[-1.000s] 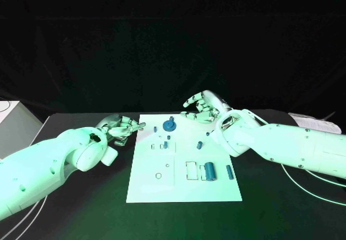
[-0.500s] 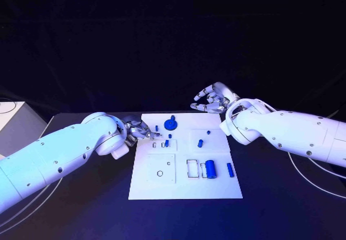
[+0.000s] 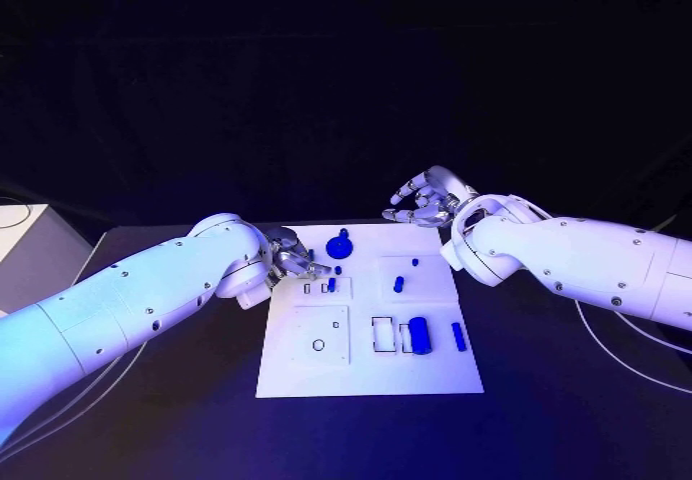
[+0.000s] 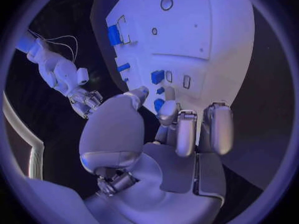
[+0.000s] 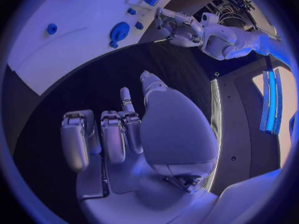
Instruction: Assemble the parts on the task board
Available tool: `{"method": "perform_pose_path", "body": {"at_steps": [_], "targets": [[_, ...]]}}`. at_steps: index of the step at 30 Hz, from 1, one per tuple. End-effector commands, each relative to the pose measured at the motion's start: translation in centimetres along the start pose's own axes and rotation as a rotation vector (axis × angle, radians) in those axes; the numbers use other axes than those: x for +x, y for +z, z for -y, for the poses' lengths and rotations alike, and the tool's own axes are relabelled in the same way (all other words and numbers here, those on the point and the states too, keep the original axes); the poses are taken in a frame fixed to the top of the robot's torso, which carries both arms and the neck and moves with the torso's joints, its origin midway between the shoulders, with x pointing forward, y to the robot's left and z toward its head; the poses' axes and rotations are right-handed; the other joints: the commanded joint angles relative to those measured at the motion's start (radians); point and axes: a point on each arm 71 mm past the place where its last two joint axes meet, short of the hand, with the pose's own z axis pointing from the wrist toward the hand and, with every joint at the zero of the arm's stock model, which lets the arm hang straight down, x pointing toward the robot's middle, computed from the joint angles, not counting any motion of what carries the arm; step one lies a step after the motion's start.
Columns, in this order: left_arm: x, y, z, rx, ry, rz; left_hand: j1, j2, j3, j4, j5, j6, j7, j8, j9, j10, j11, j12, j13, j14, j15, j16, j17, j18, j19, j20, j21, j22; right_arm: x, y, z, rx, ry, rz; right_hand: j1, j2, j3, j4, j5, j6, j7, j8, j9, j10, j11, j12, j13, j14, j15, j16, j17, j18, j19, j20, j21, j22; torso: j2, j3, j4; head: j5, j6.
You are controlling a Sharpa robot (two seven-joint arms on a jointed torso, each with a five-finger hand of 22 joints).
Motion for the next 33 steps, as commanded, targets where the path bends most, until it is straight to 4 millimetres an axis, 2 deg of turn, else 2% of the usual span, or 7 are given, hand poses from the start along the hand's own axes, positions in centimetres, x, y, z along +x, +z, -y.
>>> {"method": "perform_pose_path", "body": {"at_steps": [1,3,6,12,18,23,33], "targets": [[0.2,0.1,0.3,-0.01,0.037,-0.028,-0.01,0.002,-0.004,-0.001,0.002,-0.01,0.002,0.004,0.002,-0.008,-0.002,-0.006,-0.002,0.089,-0.001,0.002,0.224,-0.01,0.002,0.004,0.004,0.003,0.2,0.1,0.0,0.017,-0.016,-0.022,-0.009,0.001,-0.005,0.0,0.008,-0.006,0.0,-0.001,0.002,0.08,0.0,-0.006,0.24,0.104,-0.005,0.006,0.261,-0.002,0.083,-0.007,-0.005,0.229,0.002,-0.0015,0.0015,-0.009,0.0],[0.3,0.2,0.5,-0.009,0.039,-0.033,-0.008,0.004,-0.003,-0.002,0.002,-0.012,0.002,0.004,0.003,-0.01,-0.002,-0.007,-0.004,0.089,0.0,0.002,0.224,-0.01,0.002,0.004,0.004,0.003,0.2,0.1,0.0,0.018,-0.018,-0.022,-0.009,0.001,-0.005,0.0,0.008,-0.006,0.0,-0.001,0.002,0.08,0.0,-0.006,0.24,0.104,-0.005,0.006,0.261,-0.002,0.083,-0.007,-0.005,0.229,0.002,-0.0011,0.0014,-0.01,-0.001],[0.4,0.4,0.7,-0.007,0.041,-0.043,0.002,0.007,0.004,-0.004,0.002,-0.015,0.002,0.004,0.005,-0.013,-0.002,-0.008,-0.005,0.089,0.0,0.002,0.225,-0.009,0.001,0.005,0.004,0.003,0.2,0.1,0.0,0.021,-0.02,-0.022,-0.008,0.001,-0.005,0.0,0.01,-0.006,0.0,-0.001,0.002,0.08,0.0,-0.007,0.239,0.104,-0.005,0.006,0.261,-0.002,0.083,-0.007,-0.006,0.229,0.002,-0.0024,0.0026,-0.013,-0.002],[0.6,0.7,0.9,-0.011,0.047,-0.061,0.009,0.005,0.009,-0.006,0.002,-0.018,0.002,0.004,0.008,-0.017,-0.001,-0.011,-0.009,0.09,0.0,0.003,0.227,-0.01,0.001,0.005,0.004,0.004,0.3,0.2,0.0,0.027,-0.02,-0.025,-0.009,0.0,-0.005,0.0,0.012,-0.007,0.001,-0.001,0.003,0.079,0.001,-0.008,0.238,0.104,-0.005,0.005,0.26,-0.001,0.082,-0.006,-0.007,0.228,0.003,-0.0033,0.0029,-0.008,-0.007],[0.9,0.9,1.3,-0.008,0.06,-0.085,0.01,0.005,0.01,-0.006,0.002,-0.018,0.002,0.005,0.008,-0.021,-0.001,-0.016,-0.016,0.089,0.0,0.002,0.225,-0.009,-0.001,0.006,0.003,0.001,0.4,0.2,-0.1,0.026,-0.029,-0.025,-0.011,0.001,-0.005,0.001,0.018,-0.009,0.001,-0.001,0.005,0.078,0.001,-0.009,0.237,0.104,-0.004,0.005,0.26,-0.001,0.082,-0.006,-0.009,0.227,0.002,-0.0041,0.0041,-0.009,-0.013],[0.9,1.0,1.6,-0.005,0.064,-0.092,0.011,0.005,0.01,-0.006,0.002,-0.018,0.002,0.005,0.008,-0.024,-0.001,-0.018,-0.021,0.089,0.0,0.002,0.225,-0.009,-0.001,0.006,0.003,0.001,0.4,0.3,-0.1,0.027,-0.034,-0.025,-0.012,0.001,-0.005,0.002,0.018,-0.009,0.001,-0.001,0.005,0.078,0.001,-0.009,0.238,0.103,-0.004,0.005,0.259,-0.001,0.081,-0.006,-0.01,0.226,0.003,-0.0039,0.0028,-0.009,-0.014],[1.0,1.2,1.9,-0.006,0.068,-0.103,0.023,0.004,0.02,-0.007,0.002,-0.02,0.003,0.007,0.012,-0.033,-0.001,-0.026,-0.032,0.089,0.001,0.002,0.224,-0.008,-0.004,0.006,0.002,-0.002,0.5,0.3,-0.1,0.031,-0.037,-0.027,-0.014,0.002,-0.006,0.002,0.02,-0.01,0.001,-0.001,0.006,0.078,0.001,-0.01,0.237,0.103,-0.004,0.005,0.259,-0.001,0.081,-0.006,-0.009,0.227,0.003,-0.0037,0.0056,-0.015,-0.021]]}}
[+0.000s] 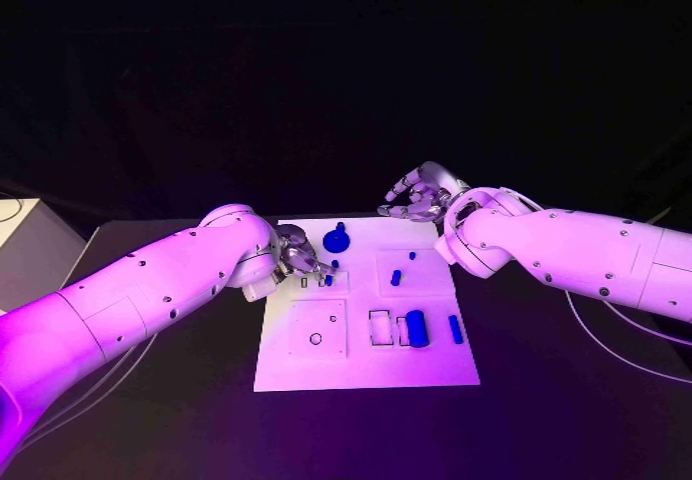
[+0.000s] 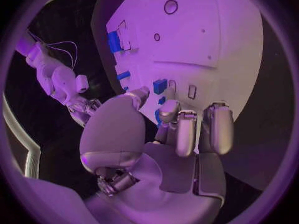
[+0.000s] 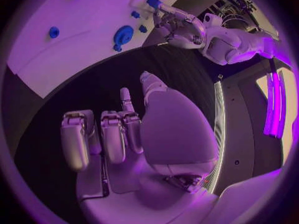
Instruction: Assemble the parts on the task board
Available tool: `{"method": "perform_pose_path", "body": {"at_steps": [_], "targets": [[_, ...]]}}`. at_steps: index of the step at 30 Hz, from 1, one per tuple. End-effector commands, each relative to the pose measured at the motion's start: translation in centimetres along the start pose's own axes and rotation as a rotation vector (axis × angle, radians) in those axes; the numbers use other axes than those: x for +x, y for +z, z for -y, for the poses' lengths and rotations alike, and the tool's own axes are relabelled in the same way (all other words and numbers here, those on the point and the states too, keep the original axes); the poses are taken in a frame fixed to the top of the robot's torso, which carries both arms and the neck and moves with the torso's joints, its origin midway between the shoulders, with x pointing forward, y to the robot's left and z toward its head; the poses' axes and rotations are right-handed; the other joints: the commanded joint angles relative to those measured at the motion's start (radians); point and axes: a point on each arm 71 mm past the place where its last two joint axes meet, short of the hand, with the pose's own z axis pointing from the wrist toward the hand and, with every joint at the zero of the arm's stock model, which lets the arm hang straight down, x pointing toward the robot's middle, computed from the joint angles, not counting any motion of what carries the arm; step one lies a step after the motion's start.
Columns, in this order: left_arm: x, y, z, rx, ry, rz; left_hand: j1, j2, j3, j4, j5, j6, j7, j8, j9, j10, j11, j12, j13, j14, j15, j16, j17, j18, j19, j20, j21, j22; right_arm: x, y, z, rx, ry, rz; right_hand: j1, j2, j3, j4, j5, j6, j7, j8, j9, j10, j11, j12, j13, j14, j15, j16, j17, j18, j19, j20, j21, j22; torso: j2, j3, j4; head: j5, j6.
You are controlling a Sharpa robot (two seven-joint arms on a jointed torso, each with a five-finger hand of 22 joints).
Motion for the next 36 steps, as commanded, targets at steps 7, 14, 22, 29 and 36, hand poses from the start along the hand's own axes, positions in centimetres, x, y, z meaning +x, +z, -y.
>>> {"method": "perform_pose_path", "body": {"at_steps": [7,14,22,29,36], "targets": [[0.41,0.16,0.68,0.009,0.021,-0.038,0.012,0.0,0.009,0.001,0.002,-0.011,0.0,0.007,0.003,-0.01,0.003,-0.006,-0.005,0.088,0.001,0.001,0.224,-0.008,-0.005,0.007,0.001,-0.003,0.23,0.04,-0.21,-0.005,-0.017,-0.017,-0.009,-0.004,-0.006,0.002,0.006,-0.006,-0.002,-0.001,0.002,0.078,0.001,-0.005,0.237,0.103,-0.004,0.005,0.259,-0.001,0.081,-0.006,-0.006,0.226,0.001,0.0002,0.001,-0.004,-0.005],[0.42,0.32,0.7,0.006,0.02,-0.04,0.016,0.002,0.015,0.001,0.002,-0.011,0.0,0.008,0.005,-0.015,0.003,-0.01,-0.01,0.088,0.002,0.001,0.223,-0.008,-0.006,0.007,0.001,-0.004,0.25,0.06,-0.19,-0.003,-0.018,-0.018,-0.009,-0.004,-0.006,0.002,0.006,-0.006,-0.002,-0.001,0.002,0.078,0.001,-0.005,0.237,0.103,-0.004,0.005,0.259,-0.001,0.081,-0.006,-0.006,0.226,0.0,0.0,0.0025,-0.006,-0.008],[0.41,0.4,0.66,0.003,0.021,-0.043,0.019,0.003,0.018,0.001,0.002,-0.012,0.0,0.009,0.006,-0.017,0.003,-0.012,-0.013,0.088,0.002,0.001,0.223,-0.008,-0.007,0.007,0.0,-0.005,0.3,0.08,-0.22,-0.001,-0.02,-0.02,-0.013,-0.003,-0.006,0.002,0.007,-0.007,-0.002,0.0,0.003,0.077,0.001,-0.005,0.237,0.103,-0.004,0.005,0.258,-0.001,0.081,-0.006,-0.007,0.225,-0.001,0.0001,0.0028,-0.007,-0.011],[0.43,0.52,0.68,0.0,0.022,-0.047,0.025,0.004,0.025,0.0,0.002,-0.013,0.0,0.01,0.008,-0.018,0.003,-0.013,-0.014,0.088,0.002,0.001,0.223,-0.008,-0.007,0.008,0.001,-0.004,0.33,0.08,-0.24,-0.001,-0.02,-0.022,-0.014,-0.003,-0.007,0.002,0.007,-0.007,-0.002,0.0,0.004,0.077,0.001,-0.005,0.237,0.103,-0.004,0.005,0.258,0.0,0.08,-0.006,-0.008,0.224,0.001,0.0,0.002,-0.008,-0.013],[0.38,0.65,0.51,-0.006,0.02,-0.049,0.028,0.006,0.031,0.0,0.002,-0.012,0.0,0.011,0.01,-0.019,0.003,-0.014,-0.015,0.087,0.002,0.0,0.222,-0.007,-0.008,0.008,0.0,-0.006,0.37,0.06,-0.27,0.0,-0.02,-0.024,-0.015,-0.003,-0.007,0.002,0.007,-0.007,-0.002,0.001,0.004,0.077,0.001,-0.005,0.237,0.103,-0.004,0.004,0.257,0.0,0.081,-0.006,-0.008,0.225,0.001,0.0001,0.0034,-0.011,-0.018]]}}
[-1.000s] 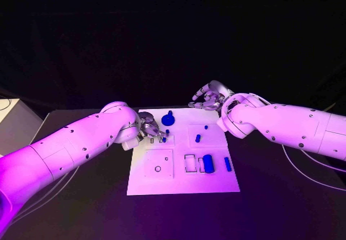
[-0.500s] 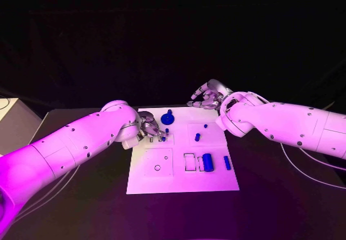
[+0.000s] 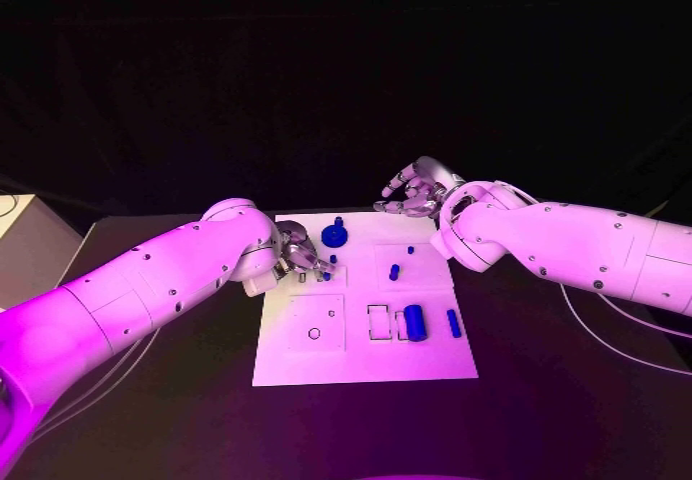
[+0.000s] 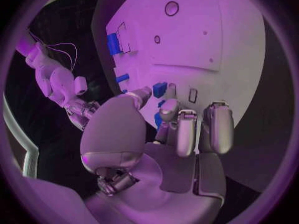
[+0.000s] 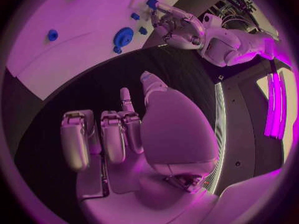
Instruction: Assemble the parts on the task board
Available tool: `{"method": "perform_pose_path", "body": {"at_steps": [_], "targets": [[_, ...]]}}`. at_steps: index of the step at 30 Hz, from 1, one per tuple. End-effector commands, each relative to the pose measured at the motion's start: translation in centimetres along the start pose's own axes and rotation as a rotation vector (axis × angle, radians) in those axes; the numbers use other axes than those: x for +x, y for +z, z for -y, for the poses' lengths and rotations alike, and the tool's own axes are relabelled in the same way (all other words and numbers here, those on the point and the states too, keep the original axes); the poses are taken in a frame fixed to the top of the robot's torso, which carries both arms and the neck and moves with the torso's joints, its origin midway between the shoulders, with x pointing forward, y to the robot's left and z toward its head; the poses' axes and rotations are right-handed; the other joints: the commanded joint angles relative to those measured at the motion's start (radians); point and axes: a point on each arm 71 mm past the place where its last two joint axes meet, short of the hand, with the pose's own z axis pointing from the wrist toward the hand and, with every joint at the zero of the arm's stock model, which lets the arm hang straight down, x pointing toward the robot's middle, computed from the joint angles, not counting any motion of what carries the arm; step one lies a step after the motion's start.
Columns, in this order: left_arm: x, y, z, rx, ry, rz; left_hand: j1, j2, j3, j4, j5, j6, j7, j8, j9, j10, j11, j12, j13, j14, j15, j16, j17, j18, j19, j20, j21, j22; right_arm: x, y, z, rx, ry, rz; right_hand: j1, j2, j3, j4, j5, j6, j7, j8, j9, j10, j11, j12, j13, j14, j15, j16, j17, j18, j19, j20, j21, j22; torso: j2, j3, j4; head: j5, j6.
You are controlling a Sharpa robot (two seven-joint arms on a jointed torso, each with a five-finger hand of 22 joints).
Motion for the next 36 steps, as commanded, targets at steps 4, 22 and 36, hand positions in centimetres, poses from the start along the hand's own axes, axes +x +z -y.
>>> {"method": "perform_pose_path", "body": {"at_steps": [4,22,36], "targets": [[0.17,0.09,0.25,0.004,0.009,-0.02,0.007,0.001,0.005,0.001,0.002,-0.005,0.0,0.003,0.002,-0.008,0.0,-0.005,-0.001,0.087,0.002,0.0,0.222,-0.007,-0.004,0.004,0.0,-0.001,0.17,0.01,-0.16,-0.008,-0.013,-0.015,-0.012,0.001,-0.004,0.0,0.003,-0.007,-0.002,0.001,0.001,0.077,0.001,-0.005,0.236,0.103,-0.004,0.004,0.258,0.0,0.081,-0.006,-0.003,0.225,0.0,0.0003,0.0016,-0.002,-0.005],[0.36,0.3,0.26,0.005,-0.002,-0.034,0.062,0.005,0.102,-0.025,0.002,-0.01,-0.004,0.01,0.017,-0.014,-0.005,-0.014,-0.009,0.087,-0.002,0.0,0.223,-0.007,-0.007,0.002,0.001,0.0,0.29,0.04,-0.22,-0.004,-0.014,-0.021,-0.014,0.002,-0.005,-0.001,0.0,-0.008,-0.002,0.002,0.003,0.078,0.001,-0.005,0.237,0.103,-0.004,0.004,0.257,0.0,0.081,-0.005,-0.003,0.225,-0.002,0.0012,0.0025,-0.002,-0.015],[0.46,0.28,0.25,0.021,-0.024,-0.054,0.085,0.019,0.348,-0.183,0.006,-0.02,-0.012,0.065,0.091,-0.035,-0.014,-0.056,-0.057,0.082,-0.009,-0.006,0.213,-0.004,-0.018,-0.004,-0.005,-0.01,0.38,0.15,-0.16,0.003,-0.017,-0.028,-0.018,0.005,-0.005,0.0,-0.005,-0.008,-0.002,0.003,0.005,0.077,0.001,-0.005,0.236,0.103,-0.004,0.004,0.257,0.0,0.08,-0.005,-0.005,0.224,-0.001,0.0021,0.0009,0.002,-0.015]]}}
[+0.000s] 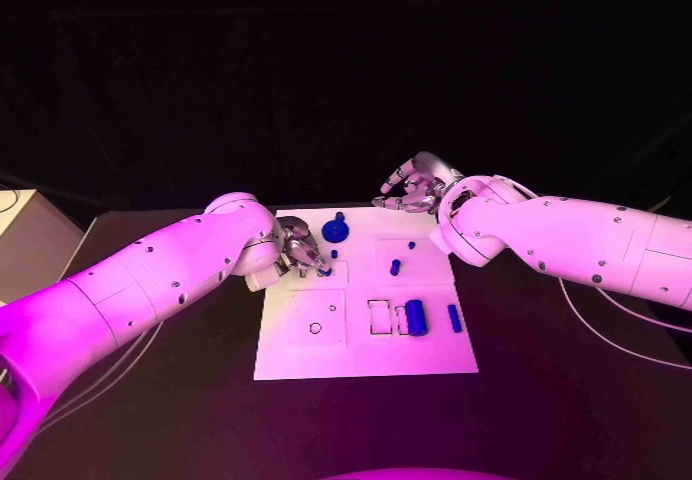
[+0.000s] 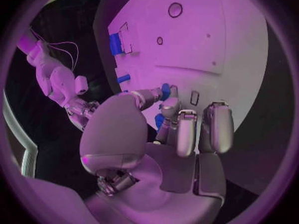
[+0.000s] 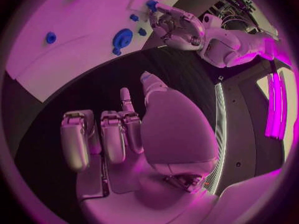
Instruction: Assemble the parts on the task board
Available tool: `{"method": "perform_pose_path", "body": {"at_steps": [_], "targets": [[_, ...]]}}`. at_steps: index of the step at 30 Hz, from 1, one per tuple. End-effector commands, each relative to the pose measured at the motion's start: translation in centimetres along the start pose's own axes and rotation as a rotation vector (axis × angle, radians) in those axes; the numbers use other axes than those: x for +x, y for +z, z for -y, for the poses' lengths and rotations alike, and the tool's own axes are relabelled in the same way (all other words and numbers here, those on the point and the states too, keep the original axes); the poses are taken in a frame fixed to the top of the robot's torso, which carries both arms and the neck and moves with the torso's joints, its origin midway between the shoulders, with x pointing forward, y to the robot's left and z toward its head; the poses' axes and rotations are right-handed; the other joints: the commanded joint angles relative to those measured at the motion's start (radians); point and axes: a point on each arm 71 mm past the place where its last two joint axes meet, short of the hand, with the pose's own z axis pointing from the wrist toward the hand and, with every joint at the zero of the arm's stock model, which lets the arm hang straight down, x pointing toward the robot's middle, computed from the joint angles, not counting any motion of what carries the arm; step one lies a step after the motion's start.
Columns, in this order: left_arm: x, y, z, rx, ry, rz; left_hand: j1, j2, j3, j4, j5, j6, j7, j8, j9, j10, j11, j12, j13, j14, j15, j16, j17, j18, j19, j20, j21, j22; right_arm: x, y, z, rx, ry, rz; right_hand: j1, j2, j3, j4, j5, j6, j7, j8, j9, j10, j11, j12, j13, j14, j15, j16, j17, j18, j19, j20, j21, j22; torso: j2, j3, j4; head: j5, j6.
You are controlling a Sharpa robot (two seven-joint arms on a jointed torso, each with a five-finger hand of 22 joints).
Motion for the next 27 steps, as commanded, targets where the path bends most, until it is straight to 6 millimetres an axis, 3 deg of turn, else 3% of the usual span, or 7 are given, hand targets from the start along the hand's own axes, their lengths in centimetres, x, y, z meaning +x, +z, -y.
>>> {"method": "perform_pose_path", "body": {"at_steps": [1,13,16,18,20,24,27], "targets": [[0.2,0.0,0.0,0.017,-0.013,-0.03,-0.014,0.011,0.056,-0.044,0.002,-0.002,-0.014,0.053,0.083,-0.011,0.0,-0.01,-0.012,0.082,-0.01,-0.006,0.213,-0.004,-0.008,-0.001,-0.004,-0.003,0.1,0.0,0.0,-0.002,-0.014,-0.016,-0.014,0.001,-0.005,0.0,-0.005,-0.008,-0.002,0.003,0.002,0.077,0.001,-0.005,0.237,0.103,-0.004,0.004,0.257,0.0,0.08,-0.005,-0.005,0.223,0.0,0.0005,-0.0008,0.0,0.0],[-0.2,-0.5,-1.0,0.012,-0.064,-0.025,-0.095,0.001,0.167,-0.093,0.015,-0.028,-0.033,0.161,0.231,-0.007,-0.017,-0.025,-0.036,0.084,-0.025,-0.005,0.217,-0.004,-0.008,-0.014,-0.005,-0.002,0.1,0.1,0.2,0.004,-0.018,-0.021,-0.016,0.003,-0.005,0.0,-0.006,-0.008,-0.002,0.003,0.003,0.077,0.001,-0.005,0.237,0.103,-0.004,0.004,0.256,0.0,0.08,-0.005,-0.006,0.223,-0.003,0.0001,0.0011,-0.001,0.001],[-0.2,-0.7,-1.1,0.013,-0.069,-0.023,-0.131,-0.009,0.192,-0.101,0.101,-0.023,-0.038,0.183,0.268,0.005,-0.022,-0.014,-0.027,0.089,-0.029,0.001,0.229,-0.004,-0.005,-0.018,-0.003,0.002,0.1,0.1,0.3,0.006,-0.019,-0.022,-0.016,0.003,-0.005,0.0,-0.006,-0.008,-0.002,0.003,0.003,0.077,0.001,-0.005,0.237,0.103,-0.004,0.004,0.256,0.0,0.08,-0.005,-0.006,0.223,-0.003,0.0,0.0016,0.0,0.002],[-0.2,-0.9,-1.2,0.014,-0.072,-0.019,-0.144,-0.011,0.198,-0.105,0.127,-0.02,-0.04,0.188,0.279,0.01,-0.025,-0.011,-0.023,0.091,-0.031,0.003,0.233,-0.005,-0.003,-0.02,-0.002,0.004,0.1,0.1,0.4,0.008,-0.019,-0.023,-0.016,0.003,-0.005,0.0,-0.006,-0.008,-0.002,0.003,0.003,0.077,0.001,-0.005,0.237,0.103,-0.004,0.004,0.256,0.0,0.08,-0.005,-0.006,0.223,-0.004,-0.0002,0.0019,0.001,0.002],[-0.3,-1.1,-1.3,0.015,-0.074,-0.009,-0.182,-0.02,0.208,-0.117,0.221,0.0,-0.051,0.203,0.303,0.037,-0.034,0.011,0.002,0.104,-0.04,0.019,0.262,-0.007,0.006,-0.025,0.004,0.016,0.1,0.1,0.5,0.011,-0.021,-0.024,-0.016,0.003,-0.005,0.0,-0.006,-0.008,-0.002,0.003,0.003,0.077,0.001,-0.005,0.237,0.103,-0.004,0.004,0.256,0.0,0.08,-0.005,-0.006,0.223,-0.005,-0.0004,0.0026,0.003,0.002],[-0.5,-1.2,-1.3,0.01,-0.064,0.021,-0.213,-0.025,0.211,-0.131,0.289,0.02,-0.063,0.209,0.319,0.063,-0.045,0.025,0.017,0.104,-0.05,0.02,0.263,-0.012,0.021,-0.033,0.013,0.036,0.1,0.1,0.6,0.015,-0.022,-0.025,-0.017,0.003,-0.005,0.0,-0.008,-0.008,-0.002,0.004,0.004,0.078,0.001,-0.005,0.237,0.102,-0.004,0.004,0.256,0.001,0.079,-0.005,-0.007,0.222,-0.006,-0.0003,0.0021,0.006,0.003],[-0.6,-1.2,-1.4,0.004,-0.052,0.043,-0.224,-0.023,0.21,-0.135,0.302,0.033,-0.069,0.211,0.324,0.078,-0.051,0.031,0.023,0.104,-0.055,0.02,0.263,-0.013,0.026,-0.037,0.015,0.041,0.0,0.1,0.7,0.018,-0.024,-0.027,-0.017,0.003,-0.005,0.0,-0.008,-0.008,-0.002,0.004,0.004,0.078,0.001,-0.005,0.237,0.102,-0.004,0.004,0.256,0.001,0.079,-0.005,-0.007,0.222,-0.005,-0.0001,0.0022,0.008,0.004]]}}
